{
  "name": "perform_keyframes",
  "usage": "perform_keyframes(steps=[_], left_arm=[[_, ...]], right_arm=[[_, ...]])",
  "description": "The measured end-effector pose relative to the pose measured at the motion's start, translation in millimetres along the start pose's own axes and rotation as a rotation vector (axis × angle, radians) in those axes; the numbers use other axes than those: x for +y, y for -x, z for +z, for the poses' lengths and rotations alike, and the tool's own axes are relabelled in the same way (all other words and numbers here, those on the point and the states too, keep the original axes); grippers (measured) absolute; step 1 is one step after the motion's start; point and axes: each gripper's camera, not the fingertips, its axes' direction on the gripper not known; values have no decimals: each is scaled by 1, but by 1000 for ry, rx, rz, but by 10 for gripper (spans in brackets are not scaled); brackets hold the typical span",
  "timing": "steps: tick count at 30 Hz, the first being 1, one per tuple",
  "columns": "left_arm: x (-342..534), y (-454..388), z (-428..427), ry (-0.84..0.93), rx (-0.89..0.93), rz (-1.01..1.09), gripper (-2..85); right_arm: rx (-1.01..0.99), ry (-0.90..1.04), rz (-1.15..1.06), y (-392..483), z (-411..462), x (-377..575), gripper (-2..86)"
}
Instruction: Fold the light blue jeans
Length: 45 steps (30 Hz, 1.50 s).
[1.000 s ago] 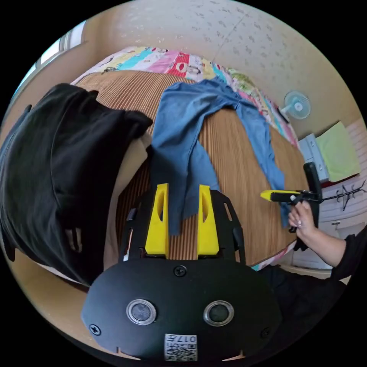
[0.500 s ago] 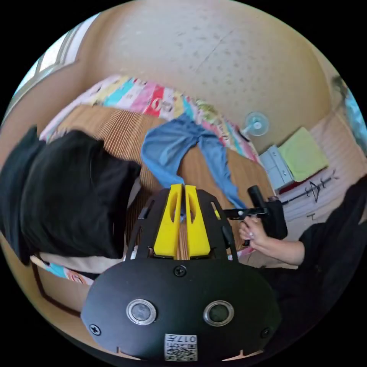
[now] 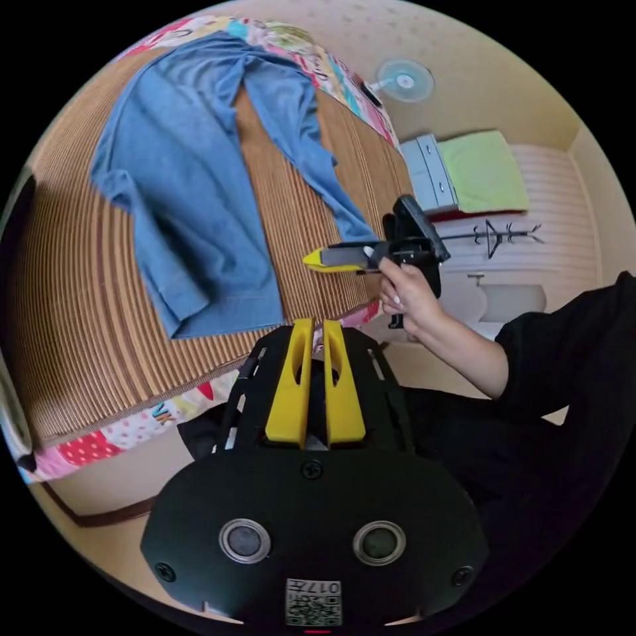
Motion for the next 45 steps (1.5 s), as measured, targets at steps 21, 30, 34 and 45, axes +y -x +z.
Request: perform_keyframes(steps=[21,30,34,45], left_arm=[[-90,108,-84,-168,-14,-225,14],[7,189,-143,-114,91,-371,-8],[12,197,-153,-53,-89,-419,-9],[-45,98,-129,-228,-69,-242,0]], right_arm=[[77,142,-175,88,58,-53,26],[17,262,-223,81,93,-31,27],[58,139,-240,82,59,-33,47],[634,-80,-86,6,-3,-79,111]])
